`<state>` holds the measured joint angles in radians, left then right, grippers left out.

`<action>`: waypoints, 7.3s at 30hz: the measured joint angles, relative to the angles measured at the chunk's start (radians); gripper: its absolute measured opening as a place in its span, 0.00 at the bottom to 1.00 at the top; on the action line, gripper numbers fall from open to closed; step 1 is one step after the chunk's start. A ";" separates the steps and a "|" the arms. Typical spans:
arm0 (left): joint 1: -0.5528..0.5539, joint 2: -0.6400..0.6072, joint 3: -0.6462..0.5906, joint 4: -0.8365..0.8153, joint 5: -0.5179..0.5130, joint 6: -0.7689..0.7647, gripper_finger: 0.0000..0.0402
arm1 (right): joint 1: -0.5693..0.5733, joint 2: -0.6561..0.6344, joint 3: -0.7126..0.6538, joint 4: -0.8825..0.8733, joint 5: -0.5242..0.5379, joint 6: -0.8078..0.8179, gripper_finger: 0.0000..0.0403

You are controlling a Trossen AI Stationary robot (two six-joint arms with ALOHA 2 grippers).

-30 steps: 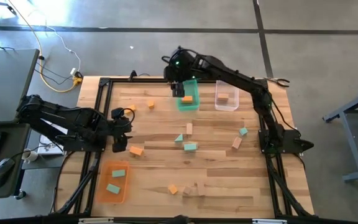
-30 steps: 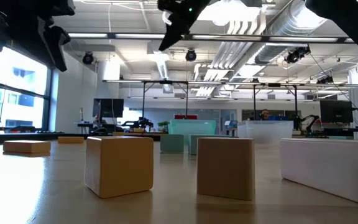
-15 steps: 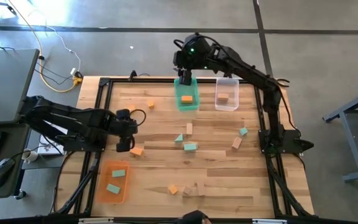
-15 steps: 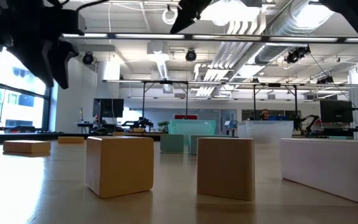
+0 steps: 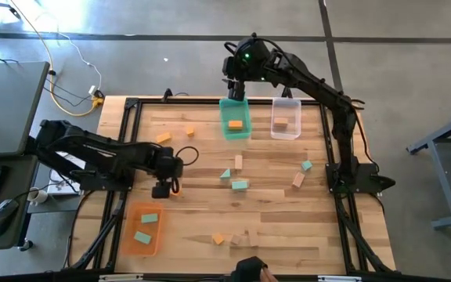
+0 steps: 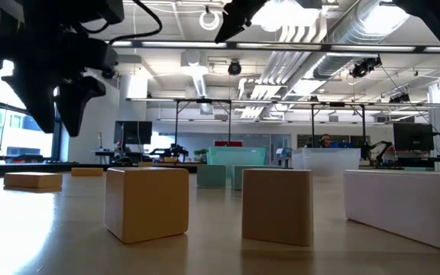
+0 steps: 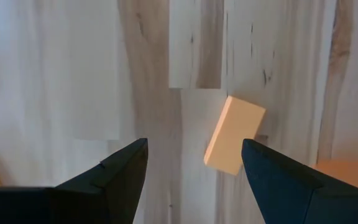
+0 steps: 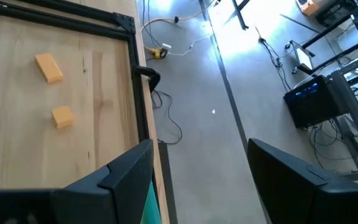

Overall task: Sort & place blocks by color
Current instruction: Put the yellow block into the blue bin

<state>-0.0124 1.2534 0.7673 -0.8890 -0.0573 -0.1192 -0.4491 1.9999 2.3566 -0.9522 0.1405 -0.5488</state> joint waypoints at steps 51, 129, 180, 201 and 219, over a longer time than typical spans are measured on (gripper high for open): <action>-0.027 0.314 -0.001 0.090 0.072 0.088 0.25 | -0.008 -0.022 -0.002 -0.153 0.008 0.011 0.62; 0.245 0.119 0.199 0.876 0.899 0.230 0.26 | 0.496 -0.095 -0.373 0.096 -0.612 -0.115 0.61; 0.267 0.119 0.201 0.491 0.066 0.306 0.58 | 0.229 -0.068 -0.377 -0.170 -0.301 -0.035 0.08; 0.264 0.119 0.197 0.248 -0.152 0.173 0.58 | -0.075 0.133 -0.376 0.112 -0.106 0.090 0.08; 0.266 0.119 0.180 0.254 -0.216 0.227 0.58 | -0.153 0.232 -0.376 0.111 -0.090 0.258 0.11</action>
<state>0.2535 1.3724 0.9470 -0.6350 -0.2733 0.1081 -0.6022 2.2317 1.9808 -0.8412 0.0509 -0.2904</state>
